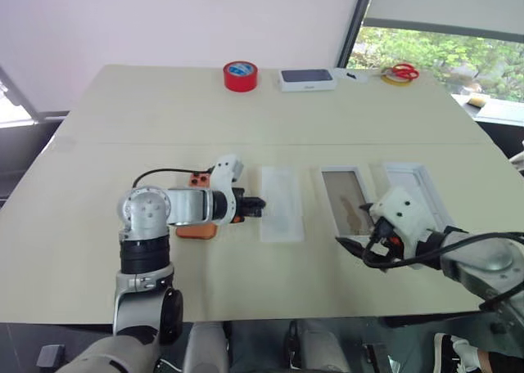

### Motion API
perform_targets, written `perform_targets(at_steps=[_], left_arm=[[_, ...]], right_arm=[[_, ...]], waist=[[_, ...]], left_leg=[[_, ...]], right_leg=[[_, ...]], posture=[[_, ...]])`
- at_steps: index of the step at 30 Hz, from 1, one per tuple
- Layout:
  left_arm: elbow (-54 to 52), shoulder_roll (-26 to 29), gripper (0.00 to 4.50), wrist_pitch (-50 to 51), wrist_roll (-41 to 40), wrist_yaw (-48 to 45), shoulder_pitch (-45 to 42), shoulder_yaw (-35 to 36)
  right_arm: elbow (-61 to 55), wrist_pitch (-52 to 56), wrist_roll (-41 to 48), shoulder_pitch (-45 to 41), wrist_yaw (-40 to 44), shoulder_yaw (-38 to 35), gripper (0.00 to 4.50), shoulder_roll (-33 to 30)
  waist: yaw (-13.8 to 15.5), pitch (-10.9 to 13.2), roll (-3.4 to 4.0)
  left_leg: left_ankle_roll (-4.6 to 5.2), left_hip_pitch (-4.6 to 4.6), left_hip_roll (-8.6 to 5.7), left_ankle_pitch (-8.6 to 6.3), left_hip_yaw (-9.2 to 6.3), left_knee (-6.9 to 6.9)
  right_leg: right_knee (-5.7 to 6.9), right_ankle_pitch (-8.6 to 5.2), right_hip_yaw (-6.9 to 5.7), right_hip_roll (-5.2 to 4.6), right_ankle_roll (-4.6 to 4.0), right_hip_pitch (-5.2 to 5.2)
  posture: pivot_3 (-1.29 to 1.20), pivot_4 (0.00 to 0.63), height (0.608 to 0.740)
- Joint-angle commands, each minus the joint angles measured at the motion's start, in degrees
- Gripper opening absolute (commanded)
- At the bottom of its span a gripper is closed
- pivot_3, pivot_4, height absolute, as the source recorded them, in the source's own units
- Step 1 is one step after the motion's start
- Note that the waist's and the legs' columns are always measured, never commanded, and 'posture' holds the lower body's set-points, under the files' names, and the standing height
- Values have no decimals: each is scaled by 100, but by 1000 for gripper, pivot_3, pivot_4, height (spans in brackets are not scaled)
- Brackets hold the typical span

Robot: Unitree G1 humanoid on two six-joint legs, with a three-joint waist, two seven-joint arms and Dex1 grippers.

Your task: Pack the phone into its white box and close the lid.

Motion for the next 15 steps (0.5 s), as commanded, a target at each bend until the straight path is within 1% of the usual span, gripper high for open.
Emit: perform_targets(at_steps=[1,5,8,10,11,12,13,15], left_arm=[[27,-114,19,49,-71,106,-139,279],[169,-224,19,49,-133,124,-254,545],[317,-294,19,49,-144,132,-375,830],[375,-254,19,49,-123,111,-426,887],[383,-225,0,49,-126,97,-447,906],[400,-208,0,49,-132,88,-469,926],[405,-194,0,49,-156,84,-484,946],[409,-171,0,49,-183,84,-494,973]], right_arm=[[126,-93,65,-197,544,-74,4500,-424],[695,-473,-185,-432,1209,341,4500,-928],[1275,-836,-489,-624,1588,796,4500,-1109],[1574,-1112,-661,-717,1811,987,4500,-1128],[1756,-1316,-803,-790,1915,1110,4107,-1126],[1901,-1465,-914,-868,1993,1212,3981,-1109],[2034,-1610,-1018,-953,2082,1318,3732,-1079],[2180,-1836,-1165,-1085,2276,1499,2762,-1035]], waist=[[-1,0,0],[2,4,-6],[9,6,-10],[7,6,-9],[3,6,-9],[-3,6,-9],[-2,6,-9],[-1,6,-9]], left_leg=[[0,0,0,0,0,0],[0,0,0,0,1,-1],[0,-1,0,0,1,-1],[0,-1,0,0,1,-1],[0,-3,-1,0,2,-2],[0,-3,-1,0,2,-2],[0,-3,-1,0,3,-2],[0,-3,-1,0,3,-2]], right_leg=[[0,0,0,0,0,-1],[-1,0,0,-1,0,-3],[-5,0,0,-1,0,-2],[-6,0,0,-1,1,-2],[-6,0,0,-2,1,-3],[-6,1,0,-2,1,-3],[-6,1,0,-2,2,-3],[-6,1,0,-1,2,-4]], posture=[[0,150,637],[0,150,637],[0,150,637],[0,150,637],[0,150,637],[0,150,637],[0,150,637],[0,150,637]])
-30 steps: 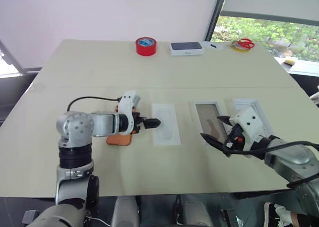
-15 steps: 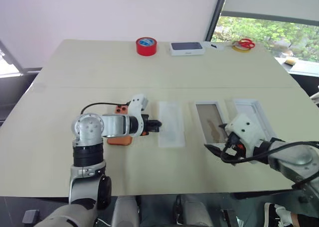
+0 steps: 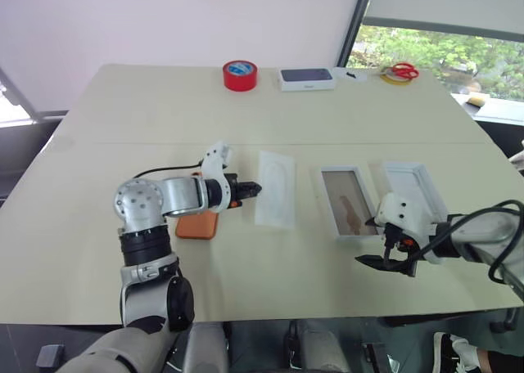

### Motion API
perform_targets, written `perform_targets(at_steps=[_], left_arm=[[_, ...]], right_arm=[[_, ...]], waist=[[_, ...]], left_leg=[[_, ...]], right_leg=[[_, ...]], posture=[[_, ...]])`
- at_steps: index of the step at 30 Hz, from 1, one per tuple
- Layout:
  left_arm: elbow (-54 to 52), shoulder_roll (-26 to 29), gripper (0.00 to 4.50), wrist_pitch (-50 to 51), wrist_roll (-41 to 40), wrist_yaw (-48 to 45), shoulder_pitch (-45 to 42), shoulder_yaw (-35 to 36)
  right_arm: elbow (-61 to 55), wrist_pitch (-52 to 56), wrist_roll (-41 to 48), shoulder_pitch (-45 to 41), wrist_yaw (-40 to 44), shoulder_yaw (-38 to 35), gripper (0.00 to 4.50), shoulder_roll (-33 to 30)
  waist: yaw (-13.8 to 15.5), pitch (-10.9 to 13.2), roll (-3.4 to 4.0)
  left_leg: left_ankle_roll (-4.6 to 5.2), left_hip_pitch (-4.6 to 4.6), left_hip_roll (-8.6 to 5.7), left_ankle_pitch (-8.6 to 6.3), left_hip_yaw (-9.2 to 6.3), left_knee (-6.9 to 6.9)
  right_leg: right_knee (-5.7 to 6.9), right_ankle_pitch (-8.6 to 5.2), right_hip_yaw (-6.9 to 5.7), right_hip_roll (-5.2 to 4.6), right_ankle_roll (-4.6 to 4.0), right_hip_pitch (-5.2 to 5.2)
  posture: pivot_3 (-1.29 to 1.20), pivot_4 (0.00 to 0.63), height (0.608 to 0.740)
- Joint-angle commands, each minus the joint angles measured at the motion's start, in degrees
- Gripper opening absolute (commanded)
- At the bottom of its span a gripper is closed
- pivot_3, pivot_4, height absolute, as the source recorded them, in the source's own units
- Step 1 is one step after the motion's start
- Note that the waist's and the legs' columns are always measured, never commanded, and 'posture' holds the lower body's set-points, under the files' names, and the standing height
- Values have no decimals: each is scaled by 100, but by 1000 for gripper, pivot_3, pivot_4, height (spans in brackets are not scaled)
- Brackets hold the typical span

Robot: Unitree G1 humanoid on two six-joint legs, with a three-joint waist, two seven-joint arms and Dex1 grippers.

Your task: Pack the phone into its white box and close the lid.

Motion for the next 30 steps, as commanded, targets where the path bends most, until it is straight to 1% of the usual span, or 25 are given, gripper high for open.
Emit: perform_targets(at_steps=[1,2,3,4,5,6,12,15,18,20,26,28,30], left_arm=[[-50,57,0,50,-165,-47,-176,93],[-59,62,0,50,-177,-31,-166,118],[-67,65,0,50,-191,-17,-158,142],[-57,69,0,50,-192,-12,-163,159],[-45,57,0,50,-187,9,-181,235],[-19,44,0,50,-163,31,-215,330],[308,61,0,50,-97,112,-584,1033],[571,304,0,47,8,79,-894,1390],[752,624,0,50,75,-77,-1034,1353],[817,757,0,50,64,-140,-1091,1333],[845,852,0,50,-76,-181,-1134,1393],[807,818,0,50,-172,-160,-1107,1398],[790,754,0,50,-264,-109,-1088,1423]], right_arm=[[173,-498,-299,-267,366,213,2260,3],[201,-563,-350,-332,429,279,1631,39],[226,-603,-390,-382,471,319,1261,73],[259,-622,-423,-429,498,342,677,107],[285,-663,-456,-472,534,365,192,138],[300,-711,-481,-502,573,384,85,169],[118,-1088,-647,-599,716,479,85,398],[-191,-1093,-756,-909,783,755,85,623],[-490,-1015,-884,-1313,958,1263,85,955],[-455,-942,-1040,-1607,978,1564,85,1215],[135,-1079,-1652,-2159,1001,2168,85,1645],[373,-1021,-1778,-2288,850,2195,85,1855],[405,-931,-1753,-2322,792,2073,610,1977]], waist=[[2,0,0],[1,0,0],[-1,0,0],[2,0,1],[4,0,0],[4,0,0],[2,2,-3],[-12,6,-6],[-21,9,-7],[-13,10,-7],[5,12,-11],[-15,12,-11],[-13,12,-11]], left_leg=[[0,0,0,0,0,0],[0,0,0,0,0,-1],[-1,0,0,0,0,-1],[-1,0,0,0,0,-1],[-1,0,0,0,0,-1],[-2,0,0,1,0,-1],[-2,0,0,1,0,-1],[-2,1,0,1,0,-2],[-6,2,1,3,-1,-9],[-14,3,1,7,-1,-12],[-19,2,-13,8,0,-6],[-19,2,-19,9,5,-6],[-25,2,-21,12,4,-6]], right_leg=[[0,0,0,0,0,0],[0,0,0,0,0,0],[0,0,0,0,0,0],[0,0,0,0,0,0],[0,0,0,0,0,1],[0,0,0,0,0,1],[0,1,-1,0,1,2],[0,2,-2,0,3,1],[0,7,-4,2,12,-2],[0,9,-6,1,17,-2],[-3,2,-19,-19,2,6],[-3,3,-19,-29,4,6],[-2,10,-20,-31,16,7]], posture=[[0,150,637],[0,150,637],[0,150,637],[0,150,637],[0,150,637],[0,150,637],[0,150,637],[0,150,637],[0,150,637],[0,150,637],[0,150,637],[0,150,637],[0,150,637]])
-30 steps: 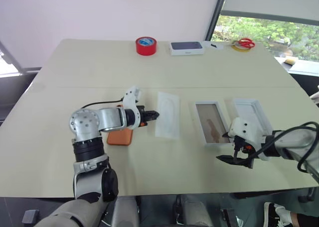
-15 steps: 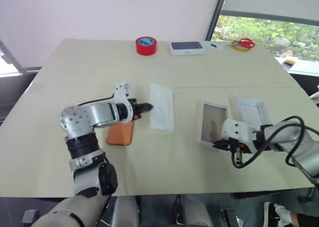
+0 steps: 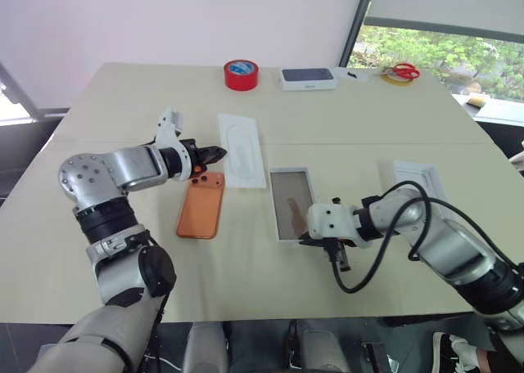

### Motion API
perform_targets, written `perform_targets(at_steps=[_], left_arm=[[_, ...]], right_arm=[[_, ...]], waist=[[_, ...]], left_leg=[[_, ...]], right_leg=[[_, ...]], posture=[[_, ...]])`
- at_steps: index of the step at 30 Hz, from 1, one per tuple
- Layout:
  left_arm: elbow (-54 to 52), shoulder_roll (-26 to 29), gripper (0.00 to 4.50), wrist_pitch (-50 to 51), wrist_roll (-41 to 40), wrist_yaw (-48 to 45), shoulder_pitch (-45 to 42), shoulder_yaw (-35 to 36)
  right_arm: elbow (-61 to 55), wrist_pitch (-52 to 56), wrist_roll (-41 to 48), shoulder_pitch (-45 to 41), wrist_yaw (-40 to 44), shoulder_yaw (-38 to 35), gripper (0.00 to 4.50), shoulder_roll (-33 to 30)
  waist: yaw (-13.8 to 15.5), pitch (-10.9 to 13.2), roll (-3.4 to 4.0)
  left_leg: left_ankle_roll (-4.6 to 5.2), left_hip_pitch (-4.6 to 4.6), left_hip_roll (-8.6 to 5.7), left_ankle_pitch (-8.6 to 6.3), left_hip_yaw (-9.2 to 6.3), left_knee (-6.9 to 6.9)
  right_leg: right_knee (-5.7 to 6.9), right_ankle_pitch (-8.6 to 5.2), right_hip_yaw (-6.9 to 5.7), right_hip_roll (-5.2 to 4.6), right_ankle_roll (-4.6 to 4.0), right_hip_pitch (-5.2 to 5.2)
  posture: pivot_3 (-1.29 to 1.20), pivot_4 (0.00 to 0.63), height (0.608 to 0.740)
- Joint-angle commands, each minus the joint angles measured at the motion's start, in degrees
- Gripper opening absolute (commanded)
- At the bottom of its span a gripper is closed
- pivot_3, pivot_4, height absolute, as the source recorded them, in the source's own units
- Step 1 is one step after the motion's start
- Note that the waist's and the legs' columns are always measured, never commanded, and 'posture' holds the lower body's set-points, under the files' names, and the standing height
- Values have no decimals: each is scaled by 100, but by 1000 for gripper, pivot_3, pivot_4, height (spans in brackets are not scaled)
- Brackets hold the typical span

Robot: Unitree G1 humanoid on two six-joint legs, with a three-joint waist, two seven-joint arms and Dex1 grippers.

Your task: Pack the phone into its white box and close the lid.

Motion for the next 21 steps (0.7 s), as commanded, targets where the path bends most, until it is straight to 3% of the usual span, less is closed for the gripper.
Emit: perform_targets(at_steps=[1,6,14,21], left_arm=[[-154,-104,0,50,-311,50,-86,78],[-403,-478,0,50,-889,415,229,-241],[-844,-1373,0,50,-1968,1561,820,-479],[-852,-1434,0,-201,-2828,2369,1190,-980]], right_arm=[[12,133,-28,-127,-141,-227,970,146],[-487,547,427,127,-350,-1132,3451,83],[-1090,990,903,1259,-755,-2715,3451,-323],[-1129,1003,992,1603,-1013,-3095,3451,-384]], waist=[[15,0,1],[11,1,1],[7,2,-2],[12,2,0]], left_leg=[[-1,0,0,1,0,0],[-2,-1,-1,1,0,0],[15,-1,-15,-8,-5,5],[23,-1,-14,-13,-10,1]], right_leg=[[1,1,0,-1,1,-1],[2,1,-4,-4,2,2],[0,-8,-7,-19,-14,8],[1,-9,-7,-16,-15,6]], posture=[[0,150,637],[0,150,637],[0,150,637],[0,150,637]])
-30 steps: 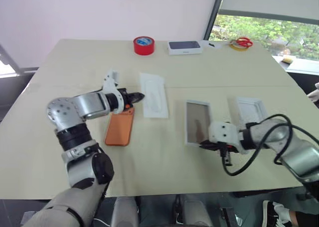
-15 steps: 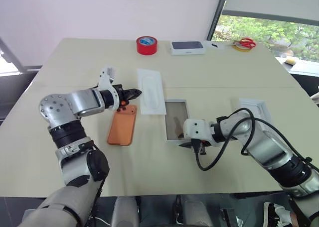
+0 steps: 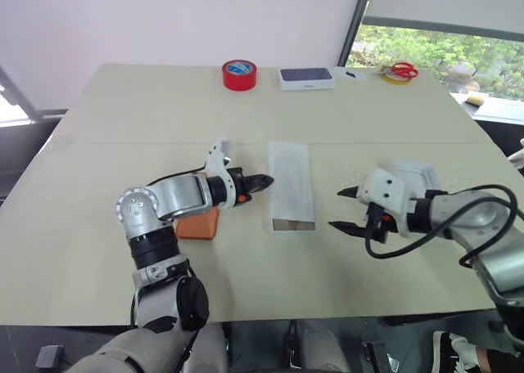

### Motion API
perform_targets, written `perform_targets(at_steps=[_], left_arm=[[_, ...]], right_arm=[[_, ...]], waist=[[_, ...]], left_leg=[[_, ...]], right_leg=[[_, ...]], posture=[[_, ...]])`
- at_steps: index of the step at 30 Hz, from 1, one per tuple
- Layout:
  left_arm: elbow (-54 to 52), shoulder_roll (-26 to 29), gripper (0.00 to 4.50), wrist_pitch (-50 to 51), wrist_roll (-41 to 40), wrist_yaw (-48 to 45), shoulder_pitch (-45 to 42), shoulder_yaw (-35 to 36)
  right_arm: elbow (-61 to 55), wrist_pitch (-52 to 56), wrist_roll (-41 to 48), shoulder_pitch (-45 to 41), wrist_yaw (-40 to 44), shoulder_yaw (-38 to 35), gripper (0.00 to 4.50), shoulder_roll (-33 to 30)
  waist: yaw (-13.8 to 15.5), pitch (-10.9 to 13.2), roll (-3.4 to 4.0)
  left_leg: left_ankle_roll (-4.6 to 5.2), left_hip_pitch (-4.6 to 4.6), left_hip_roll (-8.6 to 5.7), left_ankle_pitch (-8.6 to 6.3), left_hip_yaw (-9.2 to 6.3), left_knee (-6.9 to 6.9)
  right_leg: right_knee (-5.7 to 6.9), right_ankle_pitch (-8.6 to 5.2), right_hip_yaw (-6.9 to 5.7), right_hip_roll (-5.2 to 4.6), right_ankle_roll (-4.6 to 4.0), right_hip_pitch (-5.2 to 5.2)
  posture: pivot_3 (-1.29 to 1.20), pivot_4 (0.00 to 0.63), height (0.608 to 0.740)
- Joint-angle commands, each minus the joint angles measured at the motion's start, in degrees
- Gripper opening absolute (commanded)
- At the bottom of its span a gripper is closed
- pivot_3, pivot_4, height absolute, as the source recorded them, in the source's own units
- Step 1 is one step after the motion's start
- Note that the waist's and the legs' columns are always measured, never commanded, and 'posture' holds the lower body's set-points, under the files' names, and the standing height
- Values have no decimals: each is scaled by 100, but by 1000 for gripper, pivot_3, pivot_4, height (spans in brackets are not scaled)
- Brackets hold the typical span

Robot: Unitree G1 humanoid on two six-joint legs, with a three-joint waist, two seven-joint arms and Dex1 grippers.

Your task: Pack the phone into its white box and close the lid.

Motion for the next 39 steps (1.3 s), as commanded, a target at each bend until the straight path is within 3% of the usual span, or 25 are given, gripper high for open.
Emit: perform_targets(at_steps=[1,5,9,16,17,19,21,24,30,35,39], left_arm=[[-120,93,0,-250,-626,352,94,-388],[-93,398,0,-666,-1246,614,253,-881],[-185,896,1372,-1037,-1761,602,467,-1394],[-189,1738,1372,-1735,-2275,340,490,-1953],[-212,1833,1420,-1836,-2243,248,477,-1968],[-369,2085,1446,-1960,-1825,-178,410,-1974],[-541,2356,1446,-2058,-1272,-698,375,-2061],[-1444,3304,1446,-2881,824,-2486,545,-2908],[-2127,4548,1446,-4307,3005,-5275,1186,-4030],[-2187,5027,1446,-5013,3807,-6682,1664,-4118],[-2072,5030,1446,-5121,4040,-7121,1860,-3919]], right_arm=[[-124,-70,65,-46,-147,-229,3451,-61],[-90,-108,65,-106,-251,-169,3451,-38],[-66,-92,57,-164,-405,-143,3490,23],[18,-147,2,-218,-570,31,3490,67],[43,-126,-1,-266,-617,71,3232,104],[96,-94,-18,-384,-728,199,2696,215],[179,-54,-107,-525,-877,374,1626,334],[417,45,-411,-884,-1240,848,41,670],[1185,181,-1094,-1589,-2013,1700,41,1574],[1987,162,-1540,-2004,-2449,2099,41,2176],[2719,24,-1836,-2337,-2750,2190,41,2534]], waist=[[2,0,0],[14,0,0],[6,0,0],[13,0,1],[10,0,2],[4,1,2],[2,2,4],[-4,5,8],[-10,12,25],[-11,12,25],[-16,11,26]], left_leg=[[2,0,0,-1,0,1],[9,0,-1,-5,-1,4],[9,0,-1,-6,0,4],[9,-1,-3,-7,-2,5],[10,-1,-4,-7,-1,5],[11,-1,-5,-8,0,5],[11,-4,-5,-8,2,4],[7,-6,-6,-8,2,0],[-27,-12,-4,-14,17,-7],[-34,-74,-3,-5,16,-2],[-19,-82,-3,7,21,0]], right_leg=[[0,0,0,0,-1,0],[0,-1,0,-1,-3,1],[-1,-2,0,-4,-4,1],[-1,-2,0,-5,-5,0],[-1,-3,0,-6,-5,0],[-1,-3,0,-7,-5,-2],[-1,-3,0,-7,-5,-6],[-1,-3,-1,-4,-5,-10],[-5,-3,-1,-8,-6,-24],[-3,0,-3,-8,-9,-86],[-2,3,-3,-7,-11,-97]], posture=[[0,150,637],[0,150,637],[0,150,637],[0,150,637],[0,150,637],[0,150,637],[0,150,637],[0,150,637],[0,150,637],[0,150,637],[0,150,637]])
